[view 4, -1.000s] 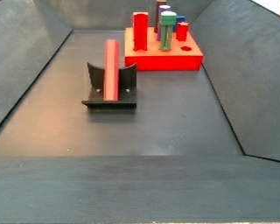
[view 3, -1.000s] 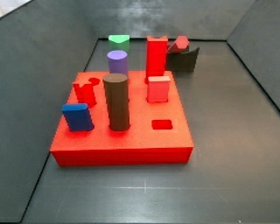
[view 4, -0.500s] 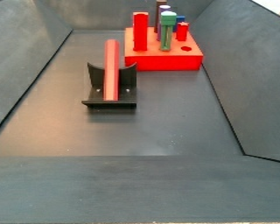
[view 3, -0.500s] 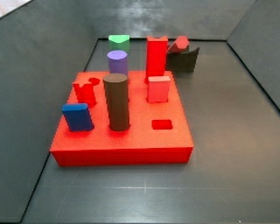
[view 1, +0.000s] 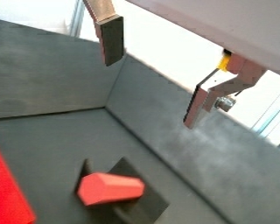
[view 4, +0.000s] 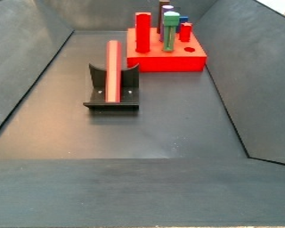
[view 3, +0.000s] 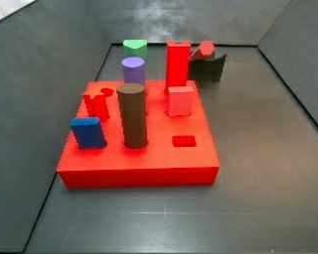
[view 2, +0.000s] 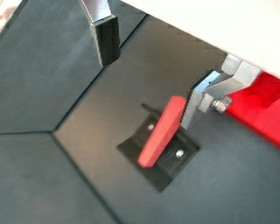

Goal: Pick up the hexagon object. Move up. Place the hexagon object on the fixture. Regrasp the hexagon object. Move to above the board. Insert the hexagon object.
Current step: Regrasp the hexagon object.

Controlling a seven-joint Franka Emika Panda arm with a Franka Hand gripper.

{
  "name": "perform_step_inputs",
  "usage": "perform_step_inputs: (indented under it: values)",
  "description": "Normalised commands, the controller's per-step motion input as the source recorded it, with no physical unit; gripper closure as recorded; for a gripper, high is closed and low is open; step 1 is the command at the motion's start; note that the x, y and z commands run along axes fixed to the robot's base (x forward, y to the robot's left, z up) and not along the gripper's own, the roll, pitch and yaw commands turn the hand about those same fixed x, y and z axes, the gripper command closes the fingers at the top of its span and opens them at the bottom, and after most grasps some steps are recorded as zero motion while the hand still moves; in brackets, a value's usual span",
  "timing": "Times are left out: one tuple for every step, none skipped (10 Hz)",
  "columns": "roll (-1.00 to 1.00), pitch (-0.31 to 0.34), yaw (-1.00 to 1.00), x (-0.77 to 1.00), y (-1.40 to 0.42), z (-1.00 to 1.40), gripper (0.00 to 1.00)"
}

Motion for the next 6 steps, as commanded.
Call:
perform_step_inputs:
  values:
    - [1.0,0.119,0.07,0.09,-0.04,0.0,0.0]
    - [1.0,0.153,0.09,0.09,-0.05,-0.01,0.0]
    - [0.86,0.173,0.12,0.1,-0.05,0.0,0.0]
    - [0.67,0.17,0.14,0.1,-0.05,-0.01,0.0]
    - [0.42,0.151,0.17,0.1,-0.05,-0.01,0.0]
    - [0.33,0.136,0.18,0.1,-0.04,0.0,0.0]
